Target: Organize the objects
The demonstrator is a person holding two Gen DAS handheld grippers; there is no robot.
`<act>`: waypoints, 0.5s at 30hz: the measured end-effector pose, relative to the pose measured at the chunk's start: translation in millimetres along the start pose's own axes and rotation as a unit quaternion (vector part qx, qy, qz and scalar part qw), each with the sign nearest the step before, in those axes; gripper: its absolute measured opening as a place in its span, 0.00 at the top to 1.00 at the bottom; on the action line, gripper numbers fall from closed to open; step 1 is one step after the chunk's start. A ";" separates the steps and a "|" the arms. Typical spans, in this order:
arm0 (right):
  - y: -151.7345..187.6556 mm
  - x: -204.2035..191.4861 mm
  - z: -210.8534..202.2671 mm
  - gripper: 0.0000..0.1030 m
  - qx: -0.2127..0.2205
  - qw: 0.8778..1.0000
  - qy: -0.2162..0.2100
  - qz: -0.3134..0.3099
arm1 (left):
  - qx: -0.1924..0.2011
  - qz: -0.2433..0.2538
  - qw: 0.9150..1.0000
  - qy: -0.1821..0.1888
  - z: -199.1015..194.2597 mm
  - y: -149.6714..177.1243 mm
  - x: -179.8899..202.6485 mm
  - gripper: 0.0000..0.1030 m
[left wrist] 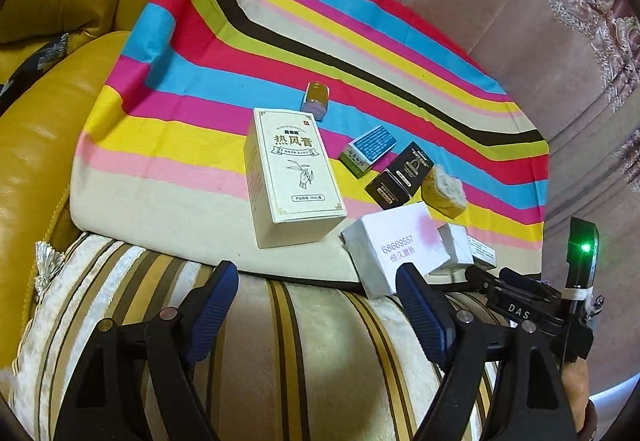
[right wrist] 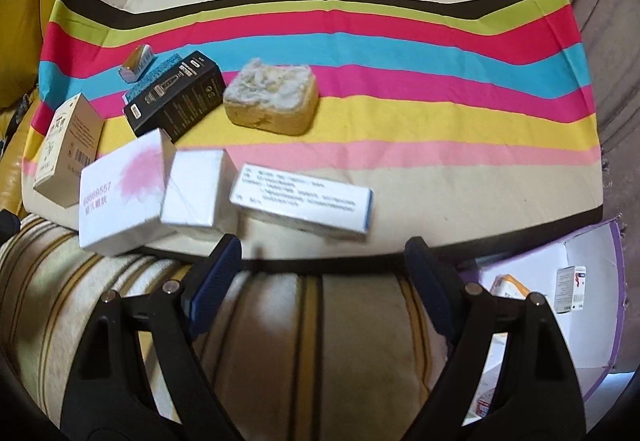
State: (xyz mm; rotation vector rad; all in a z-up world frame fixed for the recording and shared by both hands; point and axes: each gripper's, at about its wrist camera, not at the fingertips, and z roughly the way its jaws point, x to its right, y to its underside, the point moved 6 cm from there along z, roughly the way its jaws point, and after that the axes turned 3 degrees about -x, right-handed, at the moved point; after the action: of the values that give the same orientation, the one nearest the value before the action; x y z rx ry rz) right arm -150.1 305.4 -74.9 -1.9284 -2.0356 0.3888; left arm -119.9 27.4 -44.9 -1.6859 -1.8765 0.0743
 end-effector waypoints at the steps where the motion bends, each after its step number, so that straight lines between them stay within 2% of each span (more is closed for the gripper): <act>1: -1.2 -1.5 1.4 0.16 -0.001 1.000 -0.001 0.001 | 0.000 0.001 1.000 0.000 1.1 -1.2 -0.5 0.20; 10: -12.0 -10.8 9.9 0.16 0.000 1.000 0.002 0.009 | 0.007 0.006 1.000 -0.022 5.4 -18.8 -3.9 0.20; 15: -15.5 -9.7 14.5 0.16 -0.001 1.000 0.003 0.024 | 0.010 0.001 0.999 -0.049 14.6 -30.9 -3.0 0.20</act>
State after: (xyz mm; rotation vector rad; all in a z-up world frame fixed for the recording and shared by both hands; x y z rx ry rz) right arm -169.6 295.0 -82.3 -1.9807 -1.9903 0.3917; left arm -154.1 23.9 -44.8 -1.6991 -1.9383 0.1783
